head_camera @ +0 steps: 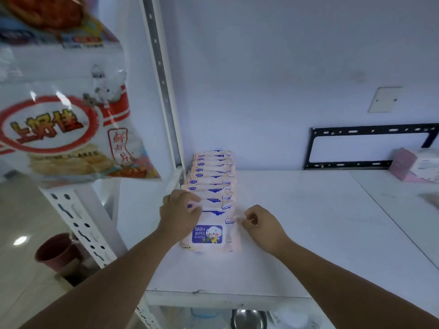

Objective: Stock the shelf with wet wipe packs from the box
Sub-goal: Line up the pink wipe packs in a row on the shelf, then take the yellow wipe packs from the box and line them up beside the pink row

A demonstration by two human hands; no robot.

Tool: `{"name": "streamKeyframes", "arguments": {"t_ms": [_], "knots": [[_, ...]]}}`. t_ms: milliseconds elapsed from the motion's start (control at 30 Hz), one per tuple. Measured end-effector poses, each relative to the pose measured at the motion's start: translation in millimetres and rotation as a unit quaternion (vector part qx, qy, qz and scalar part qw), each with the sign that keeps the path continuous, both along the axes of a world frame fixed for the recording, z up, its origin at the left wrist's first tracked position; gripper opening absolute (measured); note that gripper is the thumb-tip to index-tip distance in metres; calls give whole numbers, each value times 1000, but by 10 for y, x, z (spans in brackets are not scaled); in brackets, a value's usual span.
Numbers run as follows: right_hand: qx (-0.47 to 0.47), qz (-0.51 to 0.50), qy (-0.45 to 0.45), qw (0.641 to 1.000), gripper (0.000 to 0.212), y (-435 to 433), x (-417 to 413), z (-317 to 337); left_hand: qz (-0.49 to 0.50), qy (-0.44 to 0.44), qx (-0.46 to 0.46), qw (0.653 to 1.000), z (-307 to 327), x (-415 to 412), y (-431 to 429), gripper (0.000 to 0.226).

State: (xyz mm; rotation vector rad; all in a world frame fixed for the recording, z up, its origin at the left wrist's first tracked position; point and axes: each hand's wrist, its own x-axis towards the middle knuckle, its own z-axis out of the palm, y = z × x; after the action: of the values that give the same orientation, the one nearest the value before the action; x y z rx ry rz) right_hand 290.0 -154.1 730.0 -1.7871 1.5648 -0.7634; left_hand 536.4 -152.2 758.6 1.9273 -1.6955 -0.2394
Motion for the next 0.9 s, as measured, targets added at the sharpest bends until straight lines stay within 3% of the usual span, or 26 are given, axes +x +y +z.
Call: {"name": "streamKeyframes", "arguments": {"t_ms": [100, 233, 600, 900], "knots": [[-40, 6, 50, 998, 16, 179, -318, 11, -117, 38, -23, 992, 49, -172, 120, 9], [-50, 2, 86, 995, 12, 536, -752, 61, -238, 76, 2, 968, 82, -573, 312, 22], [-12, -133, 128, 983, 7, 1960, -2257, 131, -402, 90, 158, 897, -45, -2321, 834, 9], [60, -249, 138, 957, 12, 3532, -3698, -247, -504, 69, 240, 827, -298, -4123, 1810, 8]]}}
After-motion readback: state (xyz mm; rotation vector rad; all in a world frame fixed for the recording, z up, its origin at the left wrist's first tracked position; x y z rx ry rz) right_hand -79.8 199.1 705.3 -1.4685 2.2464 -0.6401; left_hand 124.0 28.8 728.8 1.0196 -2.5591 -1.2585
